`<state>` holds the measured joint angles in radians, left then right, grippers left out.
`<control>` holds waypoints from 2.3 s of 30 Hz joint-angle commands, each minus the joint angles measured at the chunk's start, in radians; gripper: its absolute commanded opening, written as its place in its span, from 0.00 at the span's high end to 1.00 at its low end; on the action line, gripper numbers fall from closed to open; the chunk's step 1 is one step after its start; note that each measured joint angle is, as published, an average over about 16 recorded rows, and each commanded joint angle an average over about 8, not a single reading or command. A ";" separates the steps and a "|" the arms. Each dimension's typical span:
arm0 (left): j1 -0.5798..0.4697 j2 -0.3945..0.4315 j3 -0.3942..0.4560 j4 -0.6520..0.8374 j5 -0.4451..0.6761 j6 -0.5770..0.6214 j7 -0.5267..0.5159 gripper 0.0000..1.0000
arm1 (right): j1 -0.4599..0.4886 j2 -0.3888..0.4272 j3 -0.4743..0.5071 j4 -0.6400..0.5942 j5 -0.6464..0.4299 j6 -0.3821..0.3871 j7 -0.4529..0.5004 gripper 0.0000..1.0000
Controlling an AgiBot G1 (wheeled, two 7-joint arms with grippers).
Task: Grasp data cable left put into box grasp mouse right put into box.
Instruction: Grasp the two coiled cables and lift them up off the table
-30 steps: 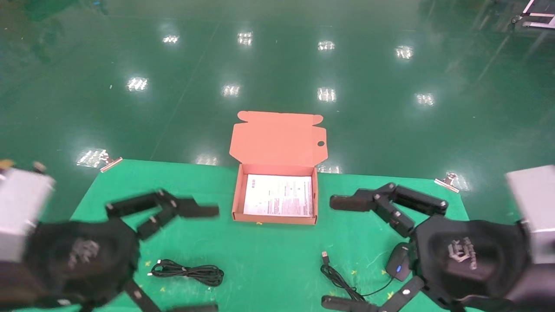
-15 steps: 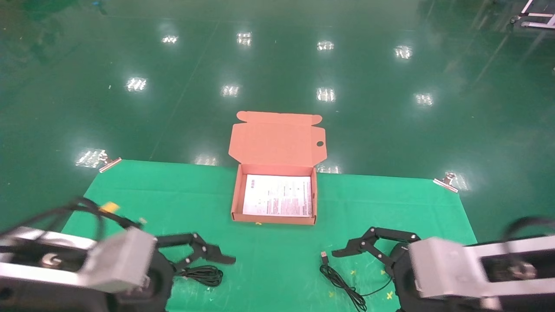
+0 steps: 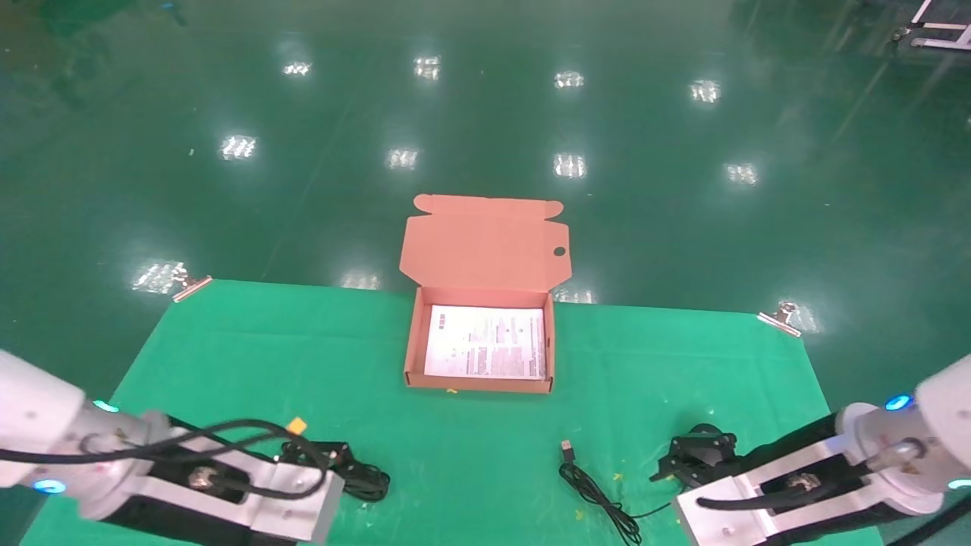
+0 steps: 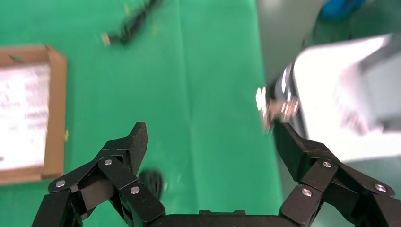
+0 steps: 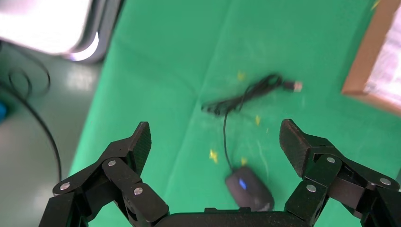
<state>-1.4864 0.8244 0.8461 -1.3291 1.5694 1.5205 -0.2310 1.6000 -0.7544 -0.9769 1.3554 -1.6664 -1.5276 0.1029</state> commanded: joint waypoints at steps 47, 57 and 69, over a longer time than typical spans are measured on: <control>-0.023 0.343 0.075 0.829 0.315 -0.348 0.038 0.00 | -0.221 -0.303 -0.089 -0.272 -0.385 0.426 0.436 0.00; -0.040 0.379 0.070 0.945 0.304 -0.376 0.121 0.84 | -0.223 -0.345 -0.099 -0.370 -0.397 0.439 0.425 0.47; -0.047 0.388 0.067 0.971 0.301 -0.381 0.132 1.00 | -0.224 -0.353 -0.106 -0.397 -0.412 0.439 0.431 1.00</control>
<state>-1.5327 1.2124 0.9135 -0.3579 1.8707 1.1398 -0.0993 1.3757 -1.1076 -1.0826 0.9578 -2.0781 -1.0889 0.5334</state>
